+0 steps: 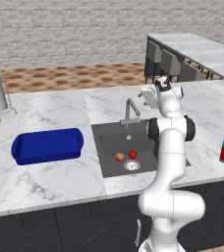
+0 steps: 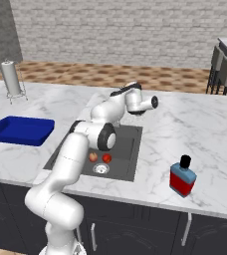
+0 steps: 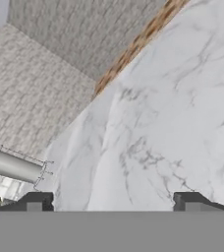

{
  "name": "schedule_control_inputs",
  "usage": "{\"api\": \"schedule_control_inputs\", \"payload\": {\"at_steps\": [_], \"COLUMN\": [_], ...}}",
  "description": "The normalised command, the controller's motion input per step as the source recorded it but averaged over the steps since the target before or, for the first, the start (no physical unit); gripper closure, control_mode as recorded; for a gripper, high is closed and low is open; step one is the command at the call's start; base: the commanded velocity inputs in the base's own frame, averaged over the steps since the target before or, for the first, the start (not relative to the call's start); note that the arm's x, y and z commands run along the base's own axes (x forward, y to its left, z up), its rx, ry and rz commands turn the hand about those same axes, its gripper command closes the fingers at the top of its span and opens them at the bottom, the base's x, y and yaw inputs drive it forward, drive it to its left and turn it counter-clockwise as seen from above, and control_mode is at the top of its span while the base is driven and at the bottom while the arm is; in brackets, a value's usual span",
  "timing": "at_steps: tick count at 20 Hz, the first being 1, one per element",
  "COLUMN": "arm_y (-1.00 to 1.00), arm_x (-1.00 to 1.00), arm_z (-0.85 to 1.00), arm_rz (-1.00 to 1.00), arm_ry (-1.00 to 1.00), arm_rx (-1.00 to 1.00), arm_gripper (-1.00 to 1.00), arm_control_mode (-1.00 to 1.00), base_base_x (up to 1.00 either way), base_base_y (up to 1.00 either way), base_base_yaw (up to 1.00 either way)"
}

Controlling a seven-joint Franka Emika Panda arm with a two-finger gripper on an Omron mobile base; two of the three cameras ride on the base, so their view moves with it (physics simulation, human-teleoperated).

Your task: Pick up all produce items and place them in the sink. Turn on the sink faucet to wash them. Then turn the sink off and put them in the tray.

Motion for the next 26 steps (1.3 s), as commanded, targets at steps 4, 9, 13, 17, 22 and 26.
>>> {"api": "schedule_control_inputs", "payload": {"at_steps": [4,9,13,17,22,26], "arm_y": [-0.11,0.00,0.12,0.36,0.54,0.55], "arm_x": [-0.78,-1.00,-1.00,-1.00,-1.00,-0.94], "arm_z": [0.30,-0.05,-0.28,-0.47,-0.46,-0.08], "arm_rz": [0.00,0.01,0.01,0.00,0.00,0.00], "arm_ry": [0.00,0.01,0.00,0.00,0.00,0.00], "arm_rx": [-0.12,-0.15,-0.21,-0.22,-0.16,-0.12], "arm_gripper": [-1.00,-1.00,-1.00,-1.00,-1.00,-1.00], "arm_control_mode": [-1.00,-1.00,-1.00,-1.00,-1.00,-1.00], "base_base_x": [0.00,0.00,0.00,0.00,0.00,0.00], "base_base_y": [0.00,0.00,0.00,0.00,0.00,0.00], "base_base_yaw": [0.00,0.00,0.00,0.00,0.00,0.00]}}
